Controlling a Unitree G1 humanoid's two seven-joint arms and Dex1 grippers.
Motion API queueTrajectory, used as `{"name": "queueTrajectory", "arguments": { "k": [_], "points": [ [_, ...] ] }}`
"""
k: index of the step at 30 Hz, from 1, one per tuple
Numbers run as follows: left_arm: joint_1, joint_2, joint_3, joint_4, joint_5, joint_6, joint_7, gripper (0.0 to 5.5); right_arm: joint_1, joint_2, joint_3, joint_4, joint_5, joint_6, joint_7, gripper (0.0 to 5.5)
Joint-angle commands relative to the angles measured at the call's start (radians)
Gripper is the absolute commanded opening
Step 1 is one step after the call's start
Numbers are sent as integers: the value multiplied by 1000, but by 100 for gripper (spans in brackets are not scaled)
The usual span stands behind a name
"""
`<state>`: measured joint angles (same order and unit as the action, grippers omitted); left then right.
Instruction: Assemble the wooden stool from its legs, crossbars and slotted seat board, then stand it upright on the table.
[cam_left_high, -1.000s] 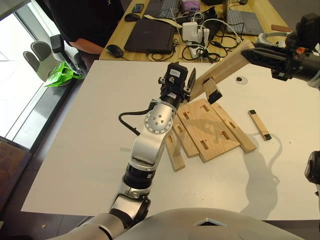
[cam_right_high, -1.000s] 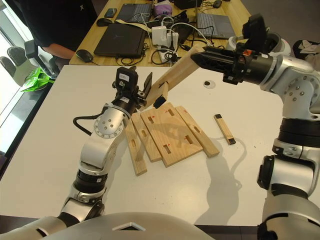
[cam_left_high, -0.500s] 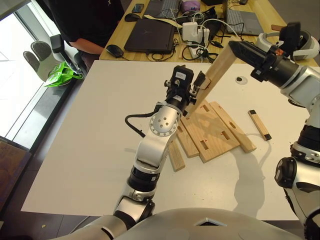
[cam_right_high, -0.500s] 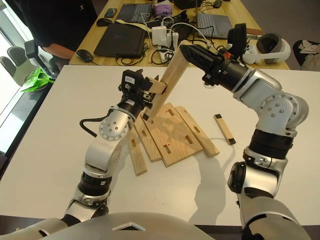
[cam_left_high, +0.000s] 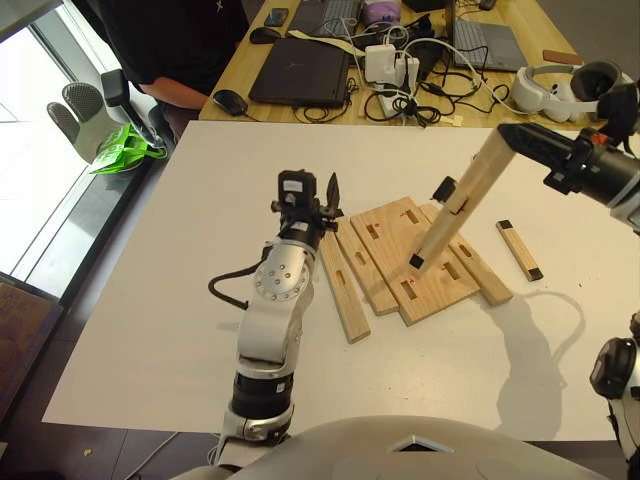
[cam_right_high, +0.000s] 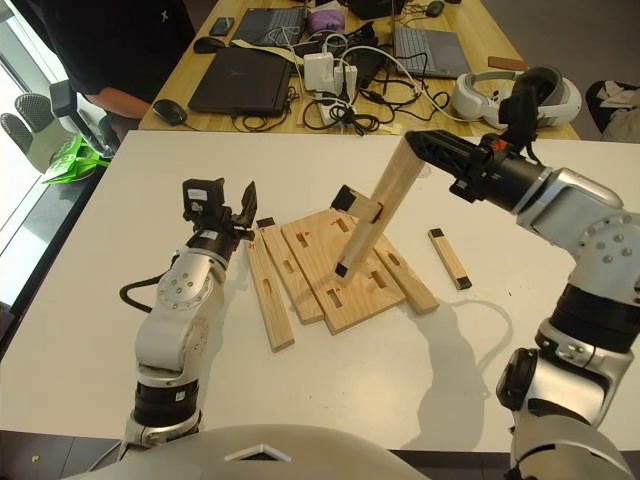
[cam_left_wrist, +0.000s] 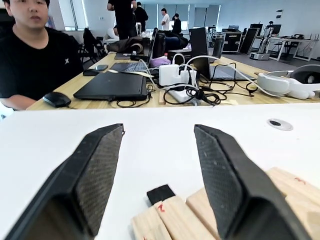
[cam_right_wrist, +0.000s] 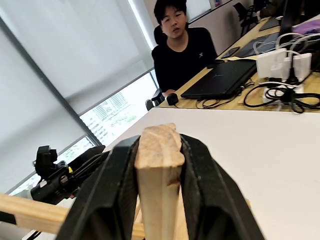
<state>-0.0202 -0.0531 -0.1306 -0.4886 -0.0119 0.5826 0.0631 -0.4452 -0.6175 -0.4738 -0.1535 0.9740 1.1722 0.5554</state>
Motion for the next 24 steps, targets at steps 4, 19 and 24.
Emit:
{"name": "queueTrajectory", "arguments": {
  "k": [4, 19, 24],
  "points": [
    [129, -97, 17, -44, -92, -48, 72, 259, 168, 31, -74, -99, -73, -153, -93, 103],
    [164, -56, 27, -3, -140, -128, 128, 259, 209, -117, -136, -91, 68, -106, -15, 103],
    [164, -52, 30, 7, -147, -140, 132, 259, 243, -93, -161, -143, 137, -80, -83, 103]
  ]
}}
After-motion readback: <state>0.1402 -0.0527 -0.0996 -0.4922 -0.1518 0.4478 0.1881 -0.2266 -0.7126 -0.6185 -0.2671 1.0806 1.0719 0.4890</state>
